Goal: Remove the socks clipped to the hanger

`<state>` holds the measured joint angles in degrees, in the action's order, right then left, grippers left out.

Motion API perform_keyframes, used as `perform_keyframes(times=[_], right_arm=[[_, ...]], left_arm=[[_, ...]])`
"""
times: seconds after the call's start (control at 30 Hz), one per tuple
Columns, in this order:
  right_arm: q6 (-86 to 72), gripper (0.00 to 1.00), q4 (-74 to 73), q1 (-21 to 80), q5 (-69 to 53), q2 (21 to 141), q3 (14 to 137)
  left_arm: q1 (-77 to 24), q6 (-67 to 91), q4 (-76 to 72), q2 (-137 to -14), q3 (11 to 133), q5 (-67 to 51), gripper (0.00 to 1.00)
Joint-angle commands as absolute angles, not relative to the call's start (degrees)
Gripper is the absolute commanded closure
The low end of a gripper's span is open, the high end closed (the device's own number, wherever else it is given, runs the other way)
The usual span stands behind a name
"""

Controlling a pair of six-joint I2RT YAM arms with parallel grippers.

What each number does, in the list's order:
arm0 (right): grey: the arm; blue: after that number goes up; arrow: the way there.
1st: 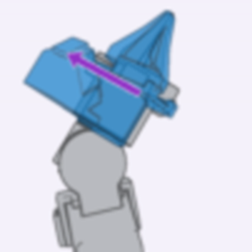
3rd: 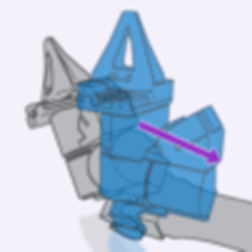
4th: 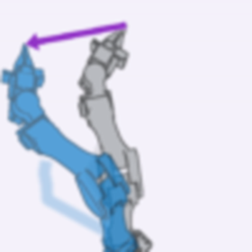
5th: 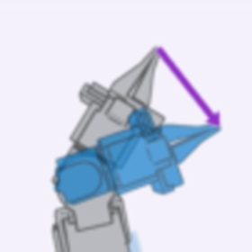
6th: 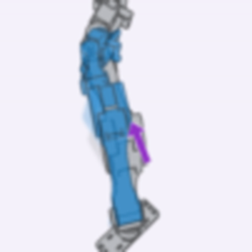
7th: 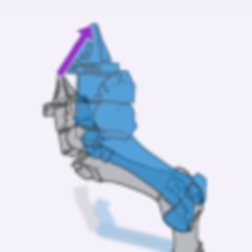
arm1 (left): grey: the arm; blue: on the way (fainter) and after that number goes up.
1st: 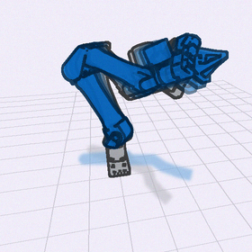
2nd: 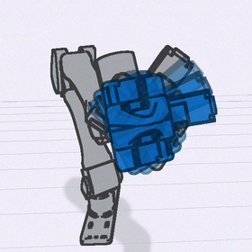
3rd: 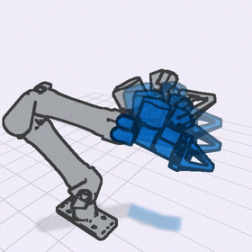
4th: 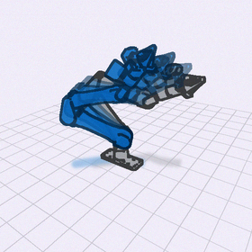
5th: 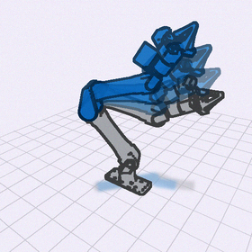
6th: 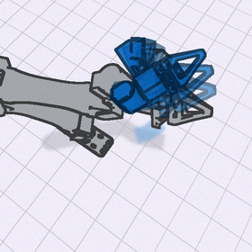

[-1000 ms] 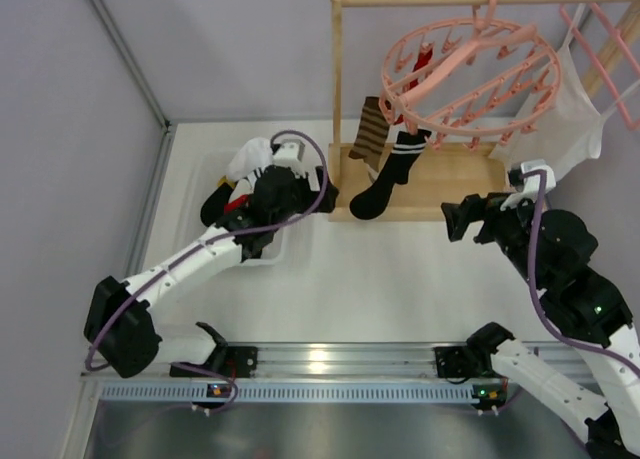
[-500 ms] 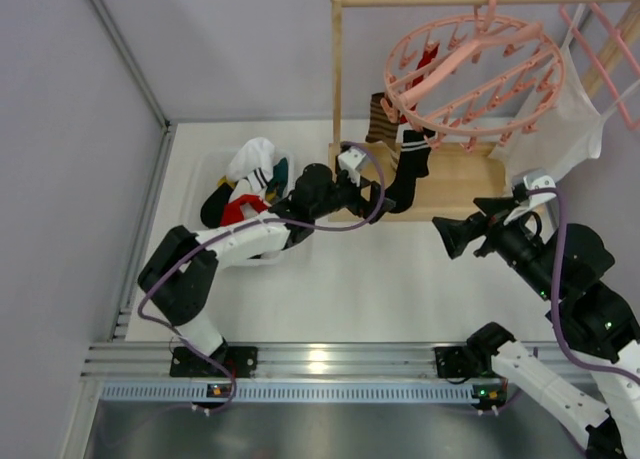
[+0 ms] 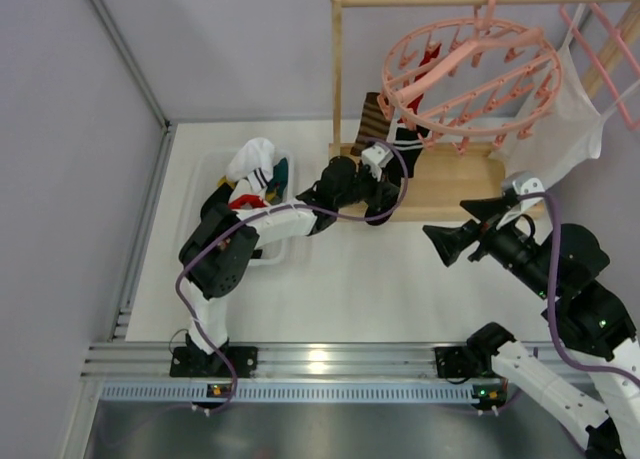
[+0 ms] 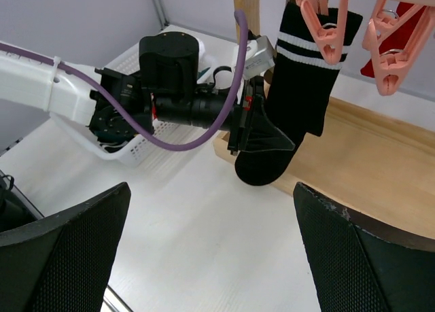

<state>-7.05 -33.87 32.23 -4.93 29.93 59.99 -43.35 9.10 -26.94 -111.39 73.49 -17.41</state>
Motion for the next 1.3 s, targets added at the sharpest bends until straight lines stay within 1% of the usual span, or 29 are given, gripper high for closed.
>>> perform_keyframes(times=[0.0,0.1,0.13,0.2,0.23,0.33,0.43,0.53,0.63,0.8,0.9,1.03,1.1,1.13,1.27], right_arm=[[-6.3,0.01,-28.7,31.6,-6.1,29.5,59.7],[-7.6,0.01,-27.1,31.6,-5.5,29.9,59.4],[-8.0,0.01,-26.6,31.6,-5.0,30.0,59.4],[-9.8,0.00,-25.2,31.6,-2.3,29.7,59.4],[-10.5,0.00,-24.7,31.6,-1.4,29.1,59.3],[-12.5,0.01,-23.2,31.6,1.2,28.0,59.6],[-13.7,0.01,-24.9,31.6,2.5,29.0,62.0],[-14.0,0.01,-26.8,31.5,3.5,30.5,64.9],[-14.9,0.00,-27.7,31.6,4.9,31.4,66.9],[-15.7,0.01,-31.1,31.5,8.2,34.2,72.8],[-15.6,0.05,-34.0,31.6,8.1,37.3,77.2],[-14.3,0.13,-38.8,31.6,6.6,44.8,83.7],[-12.7,0.14,-42.5,31.6,6.5,47.7,88.0],[-12.1,0.17,-43.7,31.6,6.9,50.2,89.1],[-8.0,0.20,-47.0,31.6,11.8,54.7,93.2]], left_arm=[[-45.5,7.3,-31.4,-109.3,73.7,-14.0,1.00],[-47.9,7.6,-31.3,-107.2,72.4,-8.4,1.00],[-48.4,8.2,-31.3,-106.6,72.1,-3.8,1.00],[-49.7,9.3,-31.2,-104.7,70.8,0.2,1.00],[-51.0,9.7,-31.2,-104.0,70.2,5.4,1.00],[-54.2,9.7,-31.1,-101.7,68.4,12.1,1.00],[-58.2,8.0,-30.7,-101.0,67.9,17.2,1.00],[-62.0,6.8,-27.1,-102.3,70.6,23.6,1.00],[-65.1,7.1,-22.2,-104.7,74.8,26.0,1.00],[-71.0,4.7,-20.6,-107.5,79.4,32.9,1.00],[-74.7,2.5,-17.9,-110.8,83.7,36.6,1.00],[-78.3,0.5,-15.1,-115.1,88.9,43.3,1.00],[-79.8,-1.1,-12.8,-117.6,92.8,45.4,1.00],[-80.2,-1.6,-12.0,-118.3,94.9,47.1,1.00],[-81.4,-2.5,-10.7,-120.1,96.8,48.7,1.00]])
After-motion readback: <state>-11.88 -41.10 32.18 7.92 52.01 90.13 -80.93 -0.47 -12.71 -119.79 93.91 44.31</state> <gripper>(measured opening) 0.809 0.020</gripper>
